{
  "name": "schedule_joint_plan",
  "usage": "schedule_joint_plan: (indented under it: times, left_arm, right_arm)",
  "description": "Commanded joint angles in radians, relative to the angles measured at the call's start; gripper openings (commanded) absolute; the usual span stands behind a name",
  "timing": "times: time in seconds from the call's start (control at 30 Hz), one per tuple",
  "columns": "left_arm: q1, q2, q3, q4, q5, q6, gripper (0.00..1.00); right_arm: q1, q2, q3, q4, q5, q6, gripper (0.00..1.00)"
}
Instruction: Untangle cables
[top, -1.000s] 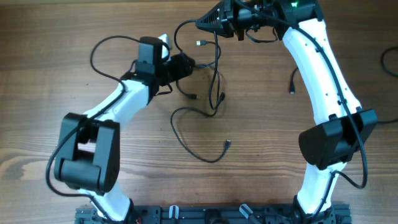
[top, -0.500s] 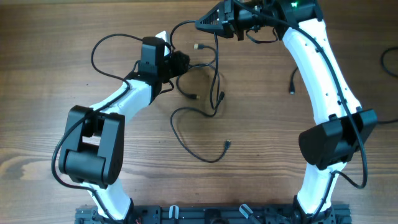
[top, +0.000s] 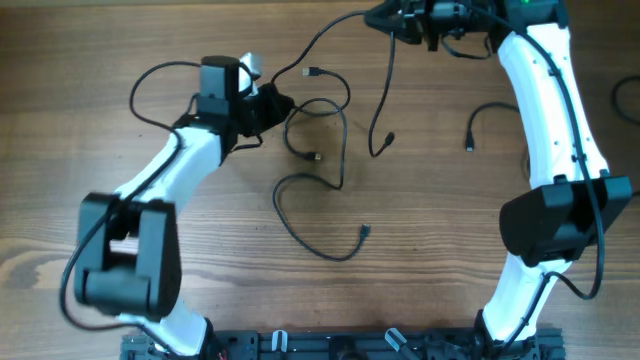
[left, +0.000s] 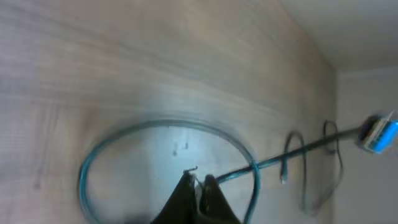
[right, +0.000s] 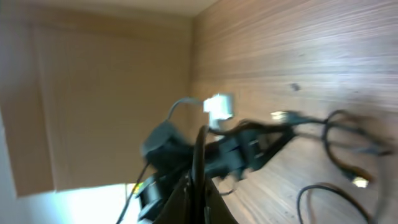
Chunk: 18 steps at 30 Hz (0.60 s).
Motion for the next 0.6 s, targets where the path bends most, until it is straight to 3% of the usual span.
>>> schedule_joint_plan:
  times: [0.0, 0.13, 0.27, 0.4, 0.57]
  left_arm:
    - [0.018, -0.072, -0.004, -0.260, 0.089, -0.041, 0.04]
    - [0.019, -0.076, -0.004, -0.594, 0.034, 0.051, 0.04]
    - [0.022, -0.079, -0.003, -0.720, -0.134, 0.069, 0.04]
    - [0.046, -0.091, 0.003, -0.720, -0.386, 0.064, 0.04]
    - [0.051, -0.093, 0.007, -0.561, -0.621, 0.009, 0.04]
  right_arm:
    - [-0.011, -0.011, 0.003, -0.012, 0.126, -0.037, 0.04]
    - [0.012, -0.011, 0.003, -0.056, 0.210, -0.076, 0.04]
    - [0.026, -0.011, 0.003, -0.112, 0.270, -0.124, 0.04]
    - [0.032, -0.011, 0.003, -0.154, 0.293, -0.174, 0.04]
    - [0.037, -0.011, 0.003, -0.180, 0.292, -0.216, 0.04]
